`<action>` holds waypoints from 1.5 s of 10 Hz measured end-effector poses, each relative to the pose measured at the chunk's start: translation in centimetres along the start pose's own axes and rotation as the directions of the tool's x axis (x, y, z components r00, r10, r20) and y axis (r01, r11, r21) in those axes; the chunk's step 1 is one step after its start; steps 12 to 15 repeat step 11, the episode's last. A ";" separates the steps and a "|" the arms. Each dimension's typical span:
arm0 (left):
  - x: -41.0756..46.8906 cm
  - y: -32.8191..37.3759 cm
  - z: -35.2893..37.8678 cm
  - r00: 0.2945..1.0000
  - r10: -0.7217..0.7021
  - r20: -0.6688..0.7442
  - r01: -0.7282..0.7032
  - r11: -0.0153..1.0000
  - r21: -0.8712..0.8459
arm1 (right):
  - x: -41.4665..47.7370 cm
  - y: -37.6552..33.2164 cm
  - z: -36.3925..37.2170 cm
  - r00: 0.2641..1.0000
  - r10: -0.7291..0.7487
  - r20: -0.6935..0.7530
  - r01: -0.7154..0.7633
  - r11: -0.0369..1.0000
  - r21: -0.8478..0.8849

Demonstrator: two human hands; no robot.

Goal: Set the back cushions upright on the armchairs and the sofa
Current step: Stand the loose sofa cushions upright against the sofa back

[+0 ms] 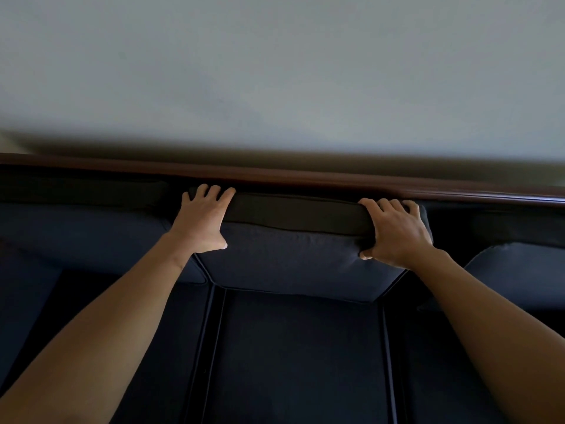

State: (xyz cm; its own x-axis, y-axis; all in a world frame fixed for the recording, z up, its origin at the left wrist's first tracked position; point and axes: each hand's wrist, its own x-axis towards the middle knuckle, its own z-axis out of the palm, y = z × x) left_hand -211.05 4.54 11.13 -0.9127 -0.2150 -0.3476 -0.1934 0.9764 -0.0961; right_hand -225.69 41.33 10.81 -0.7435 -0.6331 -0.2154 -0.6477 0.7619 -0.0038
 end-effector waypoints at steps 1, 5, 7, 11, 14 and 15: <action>0.0 0.8 0.0 1.000 0.000 -0.015 -0.001 1.000 -0.011 | -0.3 0.7 0.0 1.000 0.003 -0.010 -0.003 1.000 -0.007; 1.0 4.8 -0.3 0.999 0.029 -0.021 -0.029 1.000 -0.010 | -1.5 4.4 0.5 0.999 0.033 -0.018 -0.034 0.998 -0.044; 1.1 4.7 0.2 0.999 0.015 -0.033 -0.015 1.000 0.008 | -1.8 4.0 1.0 0.997 0.073 0.000 -0.072 0.993 -0.091; -5.4 7.8 -0.2 0.982 0.025 -0.188 -0.027 1.000 -0.007 | -8.8 -0.5 0.2 0.968 0.241 -0.076 -0.241 0.970 0.008; -5.4 7.8 -0.2 0.982 0.025 -0.188 -0.027 1.000 -0.007 | -8.8 -0.5 0.2 0.968 0.241 -0.076 -0.241 0.970 0.008; -5.4 7.8 -0.2 0.982 0.025 -0.188 -0.027 1.000 -0.007 | -8.8 -0.5 0.2 0.968 0.241 -0.076 -0.241 0.970 0.008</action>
